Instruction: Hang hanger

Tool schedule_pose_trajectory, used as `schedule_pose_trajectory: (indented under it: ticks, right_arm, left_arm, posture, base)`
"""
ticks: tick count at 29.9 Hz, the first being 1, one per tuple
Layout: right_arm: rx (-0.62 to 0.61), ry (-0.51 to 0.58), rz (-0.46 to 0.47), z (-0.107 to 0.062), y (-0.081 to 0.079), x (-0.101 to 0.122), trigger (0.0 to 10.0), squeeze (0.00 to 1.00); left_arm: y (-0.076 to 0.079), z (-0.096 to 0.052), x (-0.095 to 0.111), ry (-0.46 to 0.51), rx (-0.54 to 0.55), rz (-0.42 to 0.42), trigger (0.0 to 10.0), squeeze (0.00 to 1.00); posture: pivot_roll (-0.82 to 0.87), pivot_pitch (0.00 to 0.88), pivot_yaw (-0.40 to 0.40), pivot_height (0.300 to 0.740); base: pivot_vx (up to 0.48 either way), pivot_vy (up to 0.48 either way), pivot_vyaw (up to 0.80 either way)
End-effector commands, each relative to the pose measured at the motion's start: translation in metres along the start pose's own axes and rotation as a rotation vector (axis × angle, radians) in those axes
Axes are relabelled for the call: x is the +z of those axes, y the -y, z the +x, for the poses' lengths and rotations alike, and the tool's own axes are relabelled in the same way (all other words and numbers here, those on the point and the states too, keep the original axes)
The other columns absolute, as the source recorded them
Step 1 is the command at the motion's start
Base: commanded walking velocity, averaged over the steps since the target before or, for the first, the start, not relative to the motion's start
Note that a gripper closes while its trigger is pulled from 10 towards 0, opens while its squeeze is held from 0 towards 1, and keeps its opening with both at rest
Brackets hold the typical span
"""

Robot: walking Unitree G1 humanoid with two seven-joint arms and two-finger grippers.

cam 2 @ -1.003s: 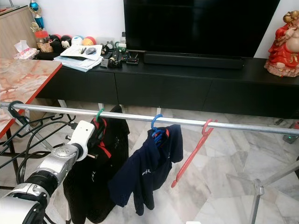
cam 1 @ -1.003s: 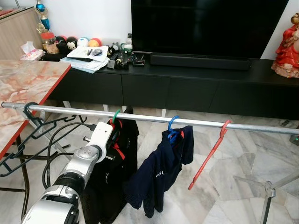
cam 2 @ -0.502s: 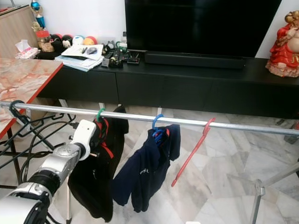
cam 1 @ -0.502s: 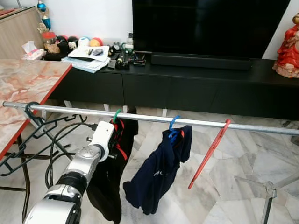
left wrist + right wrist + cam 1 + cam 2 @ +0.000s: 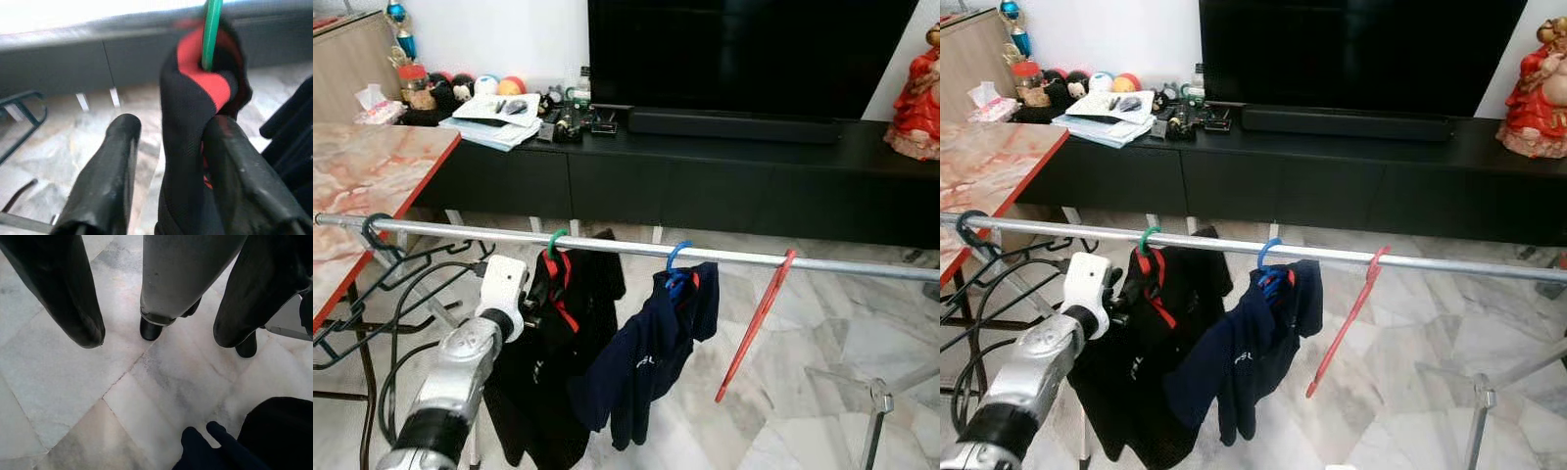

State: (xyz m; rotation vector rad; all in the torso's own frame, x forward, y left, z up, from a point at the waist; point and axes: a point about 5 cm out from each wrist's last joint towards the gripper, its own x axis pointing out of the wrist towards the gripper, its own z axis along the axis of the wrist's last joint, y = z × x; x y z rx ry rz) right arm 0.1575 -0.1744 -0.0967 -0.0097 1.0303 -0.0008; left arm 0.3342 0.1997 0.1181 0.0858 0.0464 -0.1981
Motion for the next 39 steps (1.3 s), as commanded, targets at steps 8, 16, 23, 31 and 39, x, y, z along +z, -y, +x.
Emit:
schedule_pose_trajectory:
  ticks: [8,16,23,31,39]
  right_arm:
    - [-0.013,-0.016,0.021,-0.001,0.001,-0.006,10.0,0.00]
    - [-0.013,-0.016,0.033,-0.001,-0.001,-0.006,10.0,0.00]
    - [-0.021,-0.020,0.034,-0.002,0.002,-0.008,10.0,0.00]
    - [-0.021,-0.011,0.039,-0.001,0.002,-0.006,10.0,0.00]
    - [-0.030,-0.003,0.054,-0.001,0.004,-0.004,10.0,0.00]
  left_arm:
    - [-0.028,-0.049,-0.034,-0.002,0.206,0.004,10.0,0.00]
    - [-0.038,-0.093,-0.117,-0.375,0.254,0.082,10.0,0.00]
    - [-0.027,-0.114,-0.157,-0.593,0.239,0.030,10.0,0.00]
    - [-0.003,-0.145,-0.196,-0.904,0.244,-0.002,10.0,0.00]
    - [0.004,-0.136,-0.195,-0.923,0.274,-0.033,10.0,0.00]
  posture:
    - [0.03,0.023,0.025,0.740]
    - [0.02,0.000,0.036,0.740]
    - [0.03,0.000,0.030,0.740]
    - [0.00,0.002,0.024,0.740]
    - [0.01,0.025,0.015,0.740]
  base:
    - [0.000,0.000,0.00]
    - [0.000,0.000,0.00]
    - [0.000,0.000,0.00]
    - [0.000,0.000,0.00]
    - [0.000,0.000,0.00]
